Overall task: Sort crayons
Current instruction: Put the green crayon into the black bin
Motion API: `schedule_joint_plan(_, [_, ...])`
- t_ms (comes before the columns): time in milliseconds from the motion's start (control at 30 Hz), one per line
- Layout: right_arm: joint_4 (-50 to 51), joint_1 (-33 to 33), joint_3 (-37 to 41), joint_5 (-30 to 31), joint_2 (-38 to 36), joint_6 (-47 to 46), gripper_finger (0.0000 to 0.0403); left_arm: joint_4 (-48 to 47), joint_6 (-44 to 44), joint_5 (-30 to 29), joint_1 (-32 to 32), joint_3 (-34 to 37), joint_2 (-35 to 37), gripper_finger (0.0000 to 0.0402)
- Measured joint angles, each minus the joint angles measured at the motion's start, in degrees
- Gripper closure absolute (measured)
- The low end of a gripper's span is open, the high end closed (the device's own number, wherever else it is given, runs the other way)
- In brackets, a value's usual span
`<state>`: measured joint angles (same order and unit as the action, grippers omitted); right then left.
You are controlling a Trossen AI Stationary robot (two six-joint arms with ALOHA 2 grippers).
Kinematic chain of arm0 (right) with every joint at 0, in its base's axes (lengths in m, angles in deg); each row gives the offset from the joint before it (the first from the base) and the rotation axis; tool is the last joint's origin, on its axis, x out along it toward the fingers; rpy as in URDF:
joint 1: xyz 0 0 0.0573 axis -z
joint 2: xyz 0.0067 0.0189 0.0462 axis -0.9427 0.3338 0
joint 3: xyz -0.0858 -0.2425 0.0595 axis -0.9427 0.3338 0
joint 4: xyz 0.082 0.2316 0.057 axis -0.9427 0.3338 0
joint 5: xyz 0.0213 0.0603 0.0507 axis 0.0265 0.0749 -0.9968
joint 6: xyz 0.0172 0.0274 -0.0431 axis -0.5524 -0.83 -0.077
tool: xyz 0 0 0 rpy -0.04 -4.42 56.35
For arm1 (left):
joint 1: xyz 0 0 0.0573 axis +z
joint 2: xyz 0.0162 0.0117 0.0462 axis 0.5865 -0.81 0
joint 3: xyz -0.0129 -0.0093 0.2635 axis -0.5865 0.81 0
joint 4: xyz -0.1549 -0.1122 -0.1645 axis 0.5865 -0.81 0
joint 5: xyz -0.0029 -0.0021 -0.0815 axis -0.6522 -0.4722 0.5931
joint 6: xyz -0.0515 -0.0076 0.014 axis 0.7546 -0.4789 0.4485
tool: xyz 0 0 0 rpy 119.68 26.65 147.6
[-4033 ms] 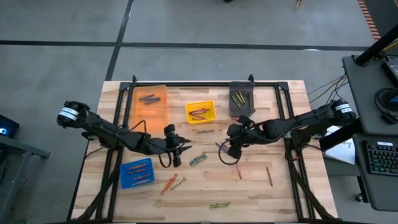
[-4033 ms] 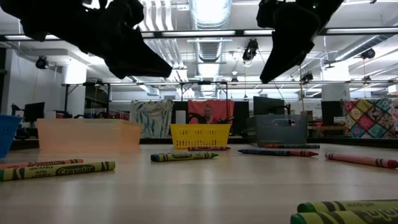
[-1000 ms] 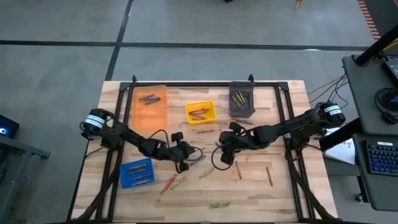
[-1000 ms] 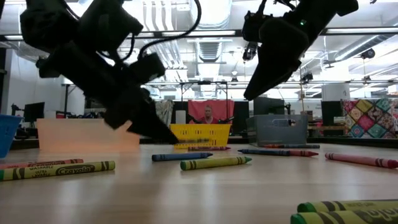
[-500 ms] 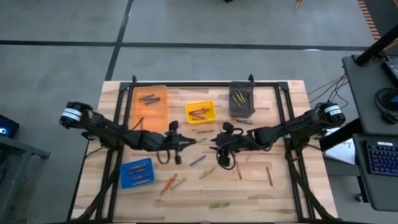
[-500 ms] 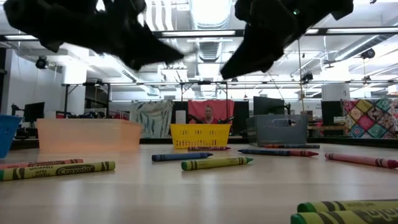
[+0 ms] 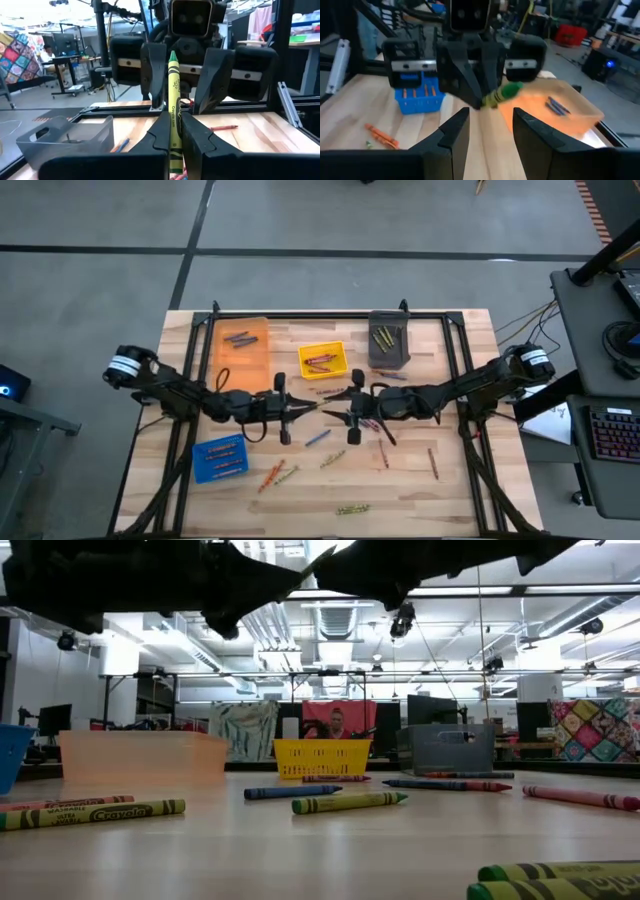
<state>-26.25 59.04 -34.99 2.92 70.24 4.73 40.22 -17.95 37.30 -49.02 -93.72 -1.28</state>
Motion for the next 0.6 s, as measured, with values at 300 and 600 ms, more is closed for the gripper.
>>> schedule_joint_plan(300, [-2.3,0.7,0.0,-4.0,0.0,0.2,0.0266,3.0,-1.9,0.1,0.0,-3.9,-5.6,0.0402])
schedule_joint_plan(600, [-2.4,0.8,0.0,-4.0,0.0,-0.5,0.0341,4.5,-2.0,0.4,0.0,-3.8,-5.8,0.0397])
